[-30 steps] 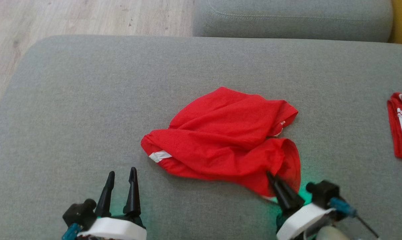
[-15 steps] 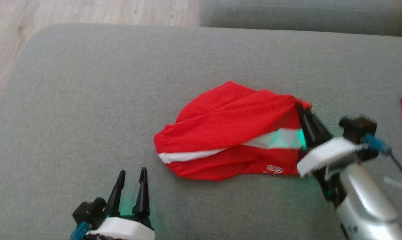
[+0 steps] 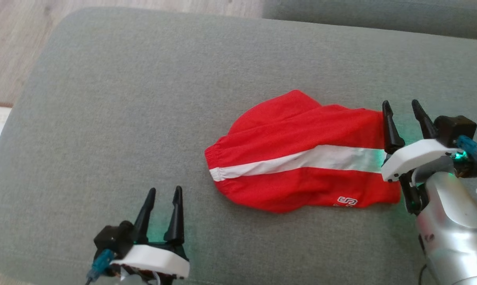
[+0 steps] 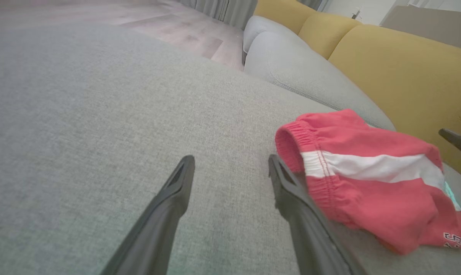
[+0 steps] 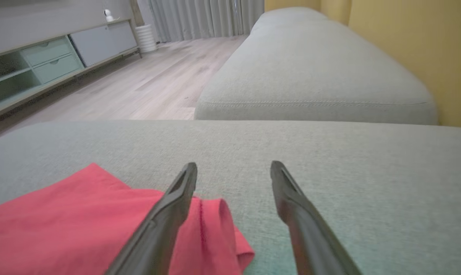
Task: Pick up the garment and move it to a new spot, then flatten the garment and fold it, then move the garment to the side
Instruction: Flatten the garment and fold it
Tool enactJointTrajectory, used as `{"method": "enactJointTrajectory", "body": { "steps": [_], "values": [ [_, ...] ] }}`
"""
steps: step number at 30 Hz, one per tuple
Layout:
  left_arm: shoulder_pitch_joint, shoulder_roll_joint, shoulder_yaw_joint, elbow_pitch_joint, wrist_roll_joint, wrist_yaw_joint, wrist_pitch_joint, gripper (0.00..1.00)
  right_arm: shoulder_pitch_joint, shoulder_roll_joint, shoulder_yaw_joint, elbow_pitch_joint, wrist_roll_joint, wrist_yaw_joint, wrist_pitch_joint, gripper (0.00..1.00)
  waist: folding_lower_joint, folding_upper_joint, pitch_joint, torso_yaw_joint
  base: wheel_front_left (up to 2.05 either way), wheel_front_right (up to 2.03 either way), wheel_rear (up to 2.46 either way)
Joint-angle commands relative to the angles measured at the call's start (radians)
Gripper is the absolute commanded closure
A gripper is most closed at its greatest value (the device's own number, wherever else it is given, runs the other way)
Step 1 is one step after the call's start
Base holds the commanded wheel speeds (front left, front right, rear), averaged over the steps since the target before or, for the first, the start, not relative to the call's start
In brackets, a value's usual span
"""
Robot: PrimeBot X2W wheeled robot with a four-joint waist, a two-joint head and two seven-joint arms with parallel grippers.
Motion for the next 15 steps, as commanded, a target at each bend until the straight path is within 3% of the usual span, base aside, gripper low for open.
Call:
{"method": "enactJointTrajectory", "body": {
  "steps": [1, 8, 15],
  "values": [
    [-0.031, 0.001, 0.046, -0.029, 0.021, 0.011, -0.005, 0.00, -0.015, 0.019, -0.003, -0.029, -0.023, 0.007, -0.025, 0.00, -0.0001, 0.0000, -0.012, -0.015, 0.00, 0.00, 0.00],
    [-0.004, 0.001, 0.150, -0.068, 0.128, 0.043, -0.005, 0.00, 0.162, 0.086, -0.115, -0.269, -0.106, 0.007, -0.035, 0.00, -0.0001, 0.0000, -0.061, -0.083, 0.00, 0.00, 0.00],
    [0.042, 0.001, 0.224, -0.117, 0.226, 0.075, -0.005, 0.00, 0.359, 0.116, -0.104, -0.402, -0.128, 0.007, -0.035, 0.00, -0.0001, 0.0000, -0.112, -0.125, 0.00, 0.00, 0.00]
  ]
}}
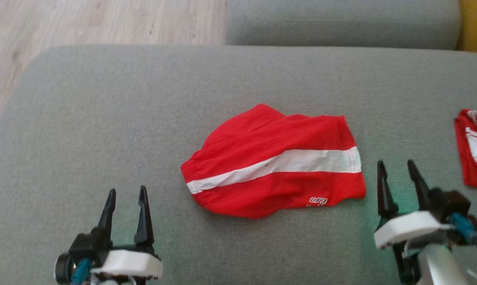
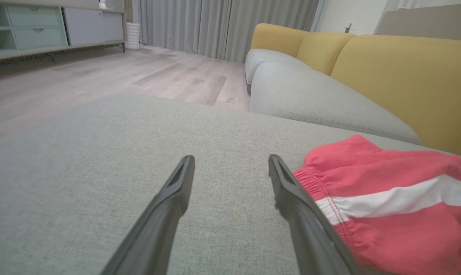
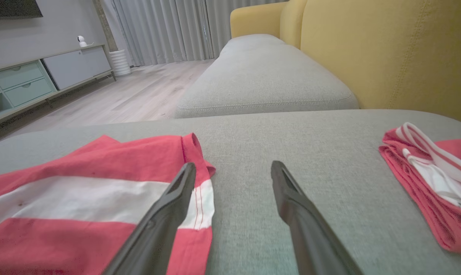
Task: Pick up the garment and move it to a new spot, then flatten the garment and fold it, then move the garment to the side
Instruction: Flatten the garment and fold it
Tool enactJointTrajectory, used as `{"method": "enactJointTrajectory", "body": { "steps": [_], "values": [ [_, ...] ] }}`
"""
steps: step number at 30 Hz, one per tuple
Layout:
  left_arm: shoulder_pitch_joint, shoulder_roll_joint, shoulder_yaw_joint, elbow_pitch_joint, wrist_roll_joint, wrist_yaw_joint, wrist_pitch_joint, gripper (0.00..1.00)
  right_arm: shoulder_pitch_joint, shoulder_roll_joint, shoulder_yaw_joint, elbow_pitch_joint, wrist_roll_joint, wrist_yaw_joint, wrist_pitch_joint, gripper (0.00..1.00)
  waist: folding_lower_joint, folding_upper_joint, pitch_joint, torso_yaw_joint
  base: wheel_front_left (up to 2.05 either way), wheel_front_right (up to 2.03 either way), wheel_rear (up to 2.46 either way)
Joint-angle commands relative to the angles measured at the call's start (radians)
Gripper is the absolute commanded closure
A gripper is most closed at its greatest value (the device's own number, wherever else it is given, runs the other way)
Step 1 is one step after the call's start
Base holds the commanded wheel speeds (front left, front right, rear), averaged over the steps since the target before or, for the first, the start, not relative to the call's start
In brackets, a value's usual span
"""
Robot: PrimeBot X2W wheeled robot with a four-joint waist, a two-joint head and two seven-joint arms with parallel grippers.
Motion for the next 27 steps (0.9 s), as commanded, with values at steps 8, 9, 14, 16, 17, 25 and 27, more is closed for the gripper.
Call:
{"method": "enactJointTrajectory", "body": {
  "steps": [8, 9, 14, 16, 17, 25, 27],
  "values": [
    [0.088, 0.004, 0.044, -0.058, 0.065, 0.025, -0.005, 0.00, 0.079, 0.004, 0.083, -0.062, 0.019, 0.007, -0.011, 0.00, 0.0001, 0.0000, -0.082, -0.037, 0.00, 0.00, 0.00],
    [0.095, 0.004, 0.043, -0.060, 0.066, 0.029, -0.005, 0.00, 0.086, 0.004, 0.086, -0.063, 0.024, 0.007, -0.011, 0.00, 0.0001, 0.0000, -0.086, -0.038, 0.00, 0.00, 0.00],
    [0.121, 0.004, 0.028, -0.075, 0.067, 0.038, -0.005, 0.00, 0.094, 0.004, 0.101, -0.061, 0.043, 0.007, -0.011, 0.00, 0.0001, 0.0000, -0.096, -0.044, 0.00, 0.00, 0.00],
    [0.123, 0.004, 0.024, -0.076, 0.070, 0.038, -0.005, 0.00, 0.091, 0.004, 0.104, -0.060, 0.048, 0.007, -0.011, 0.00, 0.0001, 0.0000, -0.095, -0.044, 0.00, 0.00, 0.00],
    [0.122, 0.004, 0.022, -0.075, 0.072, 0.036, -0.005, 0.00, 0.089, 0.004, 0.106, -0.059, 0.050, 0.007, -0.011, 0.00, 0.0001, 0.0000, -0.095, -0.044, 0.00, 0.00, 0.00],
    [0.081, 0.004, -0.010, -0.031, -0.038, -0.030, -0.005, 0.00, 0.071, 0.004, 0.130, -0.046, 0.060, 0.007, -0.011, 0.00, 0.0001, 0.0000, -0.067, -0.044, 0.00, 0.00, 0.00],
    [0.047, 0.004, -0.030, -0.009, -0.080, -0.052, -0.005, 0.00, 0.061, 0.004, 0.137, -0.045, 0.060, 0.007, -0.011, 0.00, 0.0001, 0.0000, -0.043, -0.044, 0.00, 0.00, 0.00]
  ]
}}
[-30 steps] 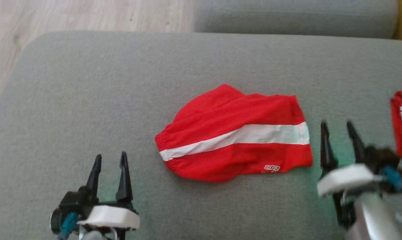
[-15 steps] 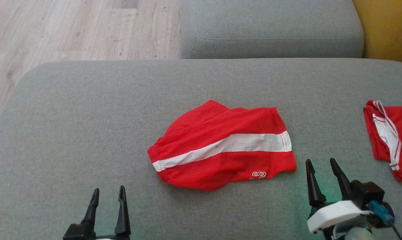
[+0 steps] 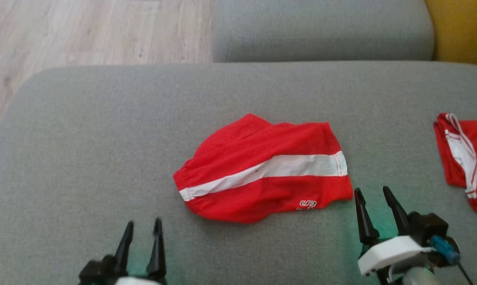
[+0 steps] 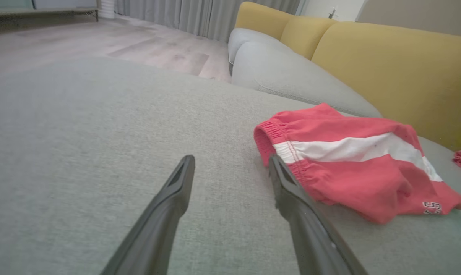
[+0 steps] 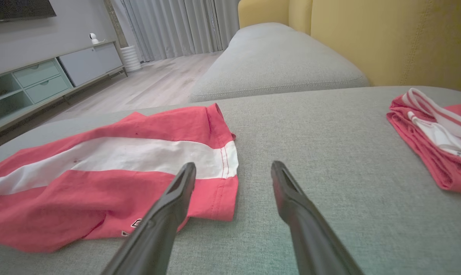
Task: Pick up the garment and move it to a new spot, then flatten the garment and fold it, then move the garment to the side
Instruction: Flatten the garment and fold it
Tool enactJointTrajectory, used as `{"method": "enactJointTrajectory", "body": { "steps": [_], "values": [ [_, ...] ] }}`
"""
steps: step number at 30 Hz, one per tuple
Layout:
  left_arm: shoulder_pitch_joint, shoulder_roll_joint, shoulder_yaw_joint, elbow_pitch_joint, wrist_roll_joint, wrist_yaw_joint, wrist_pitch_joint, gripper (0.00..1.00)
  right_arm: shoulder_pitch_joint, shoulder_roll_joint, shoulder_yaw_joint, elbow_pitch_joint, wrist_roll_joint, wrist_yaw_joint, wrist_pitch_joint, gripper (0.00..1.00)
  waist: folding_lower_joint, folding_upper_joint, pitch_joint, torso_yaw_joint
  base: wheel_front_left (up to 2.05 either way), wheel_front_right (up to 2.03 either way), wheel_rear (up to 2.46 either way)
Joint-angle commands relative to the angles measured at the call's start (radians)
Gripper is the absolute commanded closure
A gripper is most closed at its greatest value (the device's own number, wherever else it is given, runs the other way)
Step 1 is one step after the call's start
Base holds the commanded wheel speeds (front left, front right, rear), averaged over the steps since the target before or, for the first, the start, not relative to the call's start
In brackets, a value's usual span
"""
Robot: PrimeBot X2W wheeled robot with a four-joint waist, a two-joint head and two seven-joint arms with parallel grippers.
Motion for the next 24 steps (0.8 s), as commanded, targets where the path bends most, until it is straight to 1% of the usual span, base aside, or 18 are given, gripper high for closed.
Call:
{"method": "enactJointTrajectory", "body": {
  "steps": [1, 6, 9, 10, 13, 17, 24],
  "values": [
    [-0.092, 0.001, 0.006, -0.015, -0.038, -0.016, -0.005, 0.00, -0.058, -0.003, 0.031, -0.027, 0.006, 0.007, -0.011, 0.00, 0.0001, 0.0000, 0.032, 0.000, 0.00, 0.00, 0.00],
    [-0.175, 0.001, -0.061, 0.044, -0.146, -0.043, -0.005, 0.00, -0.085, -0.003, 0.042, -0.023, 0.003, 0.007, -0.011, 0.00, 0.0001, 0.0000, 0.086, -0.006, 0.00, 0.00, 0.00],
    [-0.211, 0.001, -0.117, 0.065, -0.208, -0.047, -0.005, 0.00, -0.100, -0.003, 0.051, -0.023, 0.003, 0.007, -0.011, 0.00, 0.0001, 0.0000, 0.112, -0.015, 0.00, 0.00, 0.00],
    [-0.211, 0.001, -0.117, 0.065, -0.208, -0.047, -0.005, 0.00, -0.100, -0.003, 0.051, -0.023, 0.003, 0.007, -0.011, 0.00, 0.0001, 0.0000, 0.112, -0.015, 0.00, 0.00, 0.00],
    [-0.233, 0.002, -0.163, 0.068, -0.272, -0.047, -0.005, 0.00, -0.112, -0.003, 0.057, -0.023, 0.004, 0.007, -0.011, 0.00, 0.0001, 0.0000, 0.132, -0.023, 0.00, 0.00, 0.00],
    [-0.251, 0.026, -0.231, 0.063, -0.354, -0.047, -0.005, 0.00, -0.123, -0.003, 0.063, -0.025, 0.004, 0.007, -0.011, 0.00, 0.0001, 0.0000, 0.150, -0.030, 0.00, 0.00, 0.00],
    [-0.277, 0.053, -0.268, 0.055, -0.428, -0.047, -0.005, 0.00, -0.138, -0.003, 0.067, -0.028, 0.005, 0.007, -0.011, 0.00, 0.0001, 0.0000, 0.171, -0.037, 0.00, 0.00, 0.00]
  ]
}}
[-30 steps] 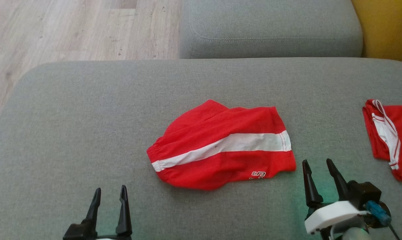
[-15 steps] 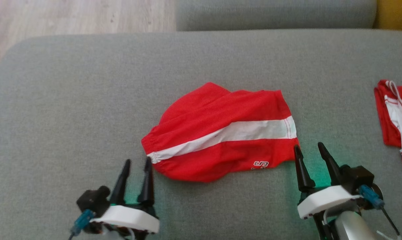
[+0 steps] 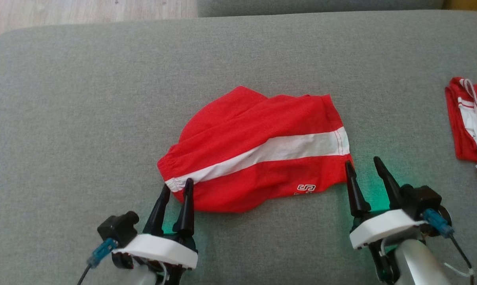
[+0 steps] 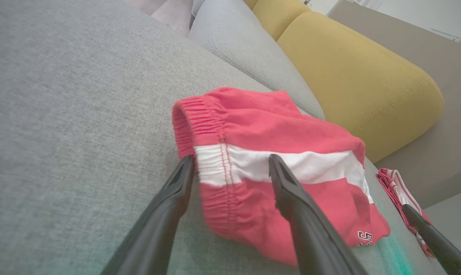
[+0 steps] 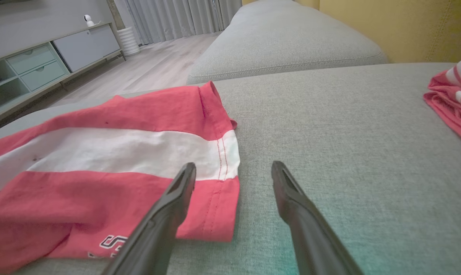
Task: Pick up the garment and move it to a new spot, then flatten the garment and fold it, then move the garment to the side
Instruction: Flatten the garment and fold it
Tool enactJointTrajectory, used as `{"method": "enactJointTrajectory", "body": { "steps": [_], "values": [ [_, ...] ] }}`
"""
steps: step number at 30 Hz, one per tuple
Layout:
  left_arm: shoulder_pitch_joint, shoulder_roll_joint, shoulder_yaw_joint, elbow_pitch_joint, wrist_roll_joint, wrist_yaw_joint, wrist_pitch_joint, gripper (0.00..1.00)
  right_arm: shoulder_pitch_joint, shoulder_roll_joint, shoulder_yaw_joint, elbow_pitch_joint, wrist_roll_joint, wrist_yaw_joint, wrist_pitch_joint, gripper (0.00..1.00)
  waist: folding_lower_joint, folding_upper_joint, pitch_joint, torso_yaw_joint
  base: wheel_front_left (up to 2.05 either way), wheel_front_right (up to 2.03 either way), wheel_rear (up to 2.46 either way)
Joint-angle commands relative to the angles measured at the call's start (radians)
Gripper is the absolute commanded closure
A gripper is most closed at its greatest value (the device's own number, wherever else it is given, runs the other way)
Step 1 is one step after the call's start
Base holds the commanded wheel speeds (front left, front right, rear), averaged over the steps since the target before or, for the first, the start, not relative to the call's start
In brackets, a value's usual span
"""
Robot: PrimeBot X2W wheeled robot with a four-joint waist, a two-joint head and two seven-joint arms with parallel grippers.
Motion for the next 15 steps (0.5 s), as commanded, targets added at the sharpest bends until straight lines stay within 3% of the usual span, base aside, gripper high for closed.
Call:
{"method": "enactJointTrajectory", "body": {
  "steps": [1, 15],
  "values": [
    [-0.034, 0.011, 0.024, -0.029, -0.007, 0.001, -0.005, 0.00, -0.030, -0.003, 0.026, -0.030, 0.006, 0.007, -0.011, 0.00, -0.0001, 0.0000, 0.002, -0.001, 0.00, 0.00, 0.00],
    [-0.039, 0.036, -0.010, -0.114, -0.040, 0.000, -0.005, 0.00, -0.042, -0.003, 0.035, -0.029, 0.015, 0.007, -0.011, 0.00, -0.0001, 0.0000, 0.029, -0.004, 0.00, 0.00, 0.00]
  ]
}}
